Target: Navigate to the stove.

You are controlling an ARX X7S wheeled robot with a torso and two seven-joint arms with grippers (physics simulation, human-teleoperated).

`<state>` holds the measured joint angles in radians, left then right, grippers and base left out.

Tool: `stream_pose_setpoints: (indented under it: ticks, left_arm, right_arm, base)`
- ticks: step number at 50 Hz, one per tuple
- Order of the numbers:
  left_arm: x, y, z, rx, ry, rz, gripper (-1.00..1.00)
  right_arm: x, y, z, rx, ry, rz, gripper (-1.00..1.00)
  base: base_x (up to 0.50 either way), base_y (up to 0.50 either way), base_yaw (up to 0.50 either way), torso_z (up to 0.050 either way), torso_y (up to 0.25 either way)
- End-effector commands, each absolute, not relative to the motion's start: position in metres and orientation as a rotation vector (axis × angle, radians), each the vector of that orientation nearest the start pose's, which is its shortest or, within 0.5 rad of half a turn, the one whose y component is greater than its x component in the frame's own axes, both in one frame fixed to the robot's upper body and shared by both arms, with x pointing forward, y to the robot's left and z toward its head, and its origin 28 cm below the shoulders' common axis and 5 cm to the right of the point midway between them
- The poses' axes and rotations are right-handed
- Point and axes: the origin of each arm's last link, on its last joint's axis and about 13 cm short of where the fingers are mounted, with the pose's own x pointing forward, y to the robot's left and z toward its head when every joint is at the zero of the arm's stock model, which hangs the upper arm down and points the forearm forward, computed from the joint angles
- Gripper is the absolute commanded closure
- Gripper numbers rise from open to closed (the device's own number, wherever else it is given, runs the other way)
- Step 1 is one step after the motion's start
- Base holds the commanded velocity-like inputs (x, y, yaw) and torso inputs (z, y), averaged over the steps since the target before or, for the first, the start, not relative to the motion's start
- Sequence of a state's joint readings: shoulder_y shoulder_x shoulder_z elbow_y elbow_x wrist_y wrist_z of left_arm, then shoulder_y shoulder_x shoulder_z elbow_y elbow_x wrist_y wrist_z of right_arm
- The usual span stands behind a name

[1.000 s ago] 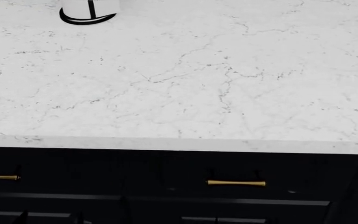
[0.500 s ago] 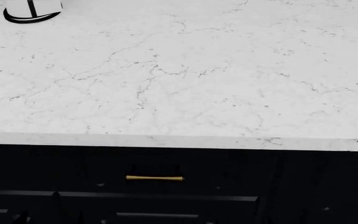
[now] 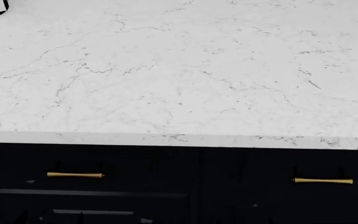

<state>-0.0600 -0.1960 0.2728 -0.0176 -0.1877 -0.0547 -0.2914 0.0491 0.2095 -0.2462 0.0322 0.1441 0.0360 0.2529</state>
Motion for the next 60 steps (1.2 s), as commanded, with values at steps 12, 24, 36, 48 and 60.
stream_pose_setpoints:
  ticks: [12, 24, 36, 48, 60]
  left_arm:
    - [0.2189, 0.198, 0.0117, 0.022, 0.043, 0.008, -1.0]
    - [0.2188, 0.1981, 0.0119, 0.022, 0.042, 0.007, -1.0]
    - [0.2181, 0.1976, 0.0127, 0.022, 0.042, 0.005, -1.0]
    - [0.2182, 0.1976, 0.0127, 0.022, 0.042, 0.005, -1.0]
    - [0.2182, 0.1976, 0.0127, 0.022, 0.042, 0.005, -1.0]
  right_arm:
    - [0.2165, -0.1008, 0.0102, -0.052, 0.048, -0.017, -1.0]
    - [0.2163, -0.1007, 0.0102, -0.051, 0.048, -0.018, -1.0]
    - [0.2164, -0.1013, 0.0101, -0.053, 0.055, -0.02, -1.0]
    - [0.2158, -0.1015, 0.0109, -0.049, 0.055, -0.02, -1.0]
    - [0.2162, -0.1018, 0.0101, -0.048, 0.055, -0.021, -1.0]
  base:
    - [0.0, -0.5, 0.0, 0.0, 0.0]
    - [0.0, -0.5, 0.0, 0.0, 0.0]
    - [0.0, -0.5, 0.0, 0.0, 0.0]
    - [0.0, -0.5, 0.0, 0.0, 0.0]
    - [0.0, -0.5, 0.0, 0.0, 0.0]
